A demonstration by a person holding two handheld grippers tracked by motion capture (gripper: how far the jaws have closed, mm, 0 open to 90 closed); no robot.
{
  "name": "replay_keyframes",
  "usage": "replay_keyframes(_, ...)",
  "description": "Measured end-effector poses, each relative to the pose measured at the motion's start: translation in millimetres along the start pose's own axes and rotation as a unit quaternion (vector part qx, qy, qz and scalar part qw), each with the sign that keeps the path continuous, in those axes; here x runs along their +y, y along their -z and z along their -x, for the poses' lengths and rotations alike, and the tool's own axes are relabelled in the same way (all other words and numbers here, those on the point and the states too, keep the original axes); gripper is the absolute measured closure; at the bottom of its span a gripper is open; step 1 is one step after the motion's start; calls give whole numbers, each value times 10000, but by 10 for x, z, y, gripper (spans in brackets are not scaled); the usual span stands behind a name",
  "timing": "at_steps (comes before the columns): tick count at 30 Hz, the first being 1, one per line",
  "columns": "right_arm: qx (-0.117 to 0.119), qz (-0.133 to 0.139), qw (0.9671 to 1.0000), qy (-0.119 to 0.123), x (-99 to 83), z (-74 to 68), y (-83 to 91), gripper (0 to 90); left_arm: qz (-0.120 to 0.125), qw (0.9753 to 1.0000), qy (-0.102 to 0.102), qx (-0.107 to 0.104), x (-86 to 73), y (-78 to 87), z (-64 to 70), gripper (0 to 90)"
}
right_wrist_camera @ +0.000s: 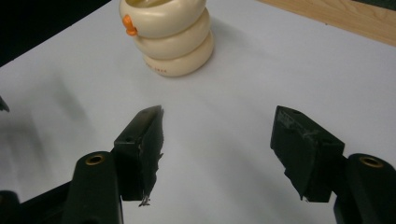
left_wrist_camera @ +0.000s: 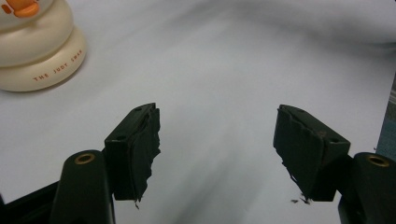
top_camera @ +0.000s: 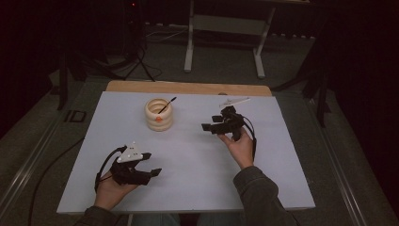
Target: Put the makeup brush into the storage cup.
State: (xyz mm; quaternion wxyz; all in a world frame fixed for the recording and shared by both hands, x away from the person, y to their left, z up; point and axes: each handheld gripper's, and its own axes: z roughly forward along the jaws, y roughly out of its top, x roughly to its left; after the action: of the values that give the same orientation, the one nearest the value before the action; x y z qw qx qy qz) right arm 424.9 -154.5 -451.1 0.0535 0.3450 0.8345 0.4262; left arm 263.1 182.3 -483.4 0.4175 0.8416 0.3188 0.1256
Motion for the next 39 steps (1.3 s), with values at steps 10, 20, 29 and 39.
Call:
replay_keyframes(10, 63, -29, 10000, 49, -109, -19, 65, 328, -25, 10000, -3, -5, 4, -10, 3, 308)
replay_keyframes(20, 100, 46, 9999, -16, -274, 21, 185, 322, -23, 10000, 17, 35, 2, -1, -12, 300)
replay_keyframes(29, 82, 43, 10000, 5, -423, 53, 304, 307, -19, 9999, 62, 78, -9, -2, -26, 282)
replay_keyframes(39, 58, 28, 9999, 133, -604, 42, 471, 294, -19, 9999, 110, 106, -26, -1, -33, 280)
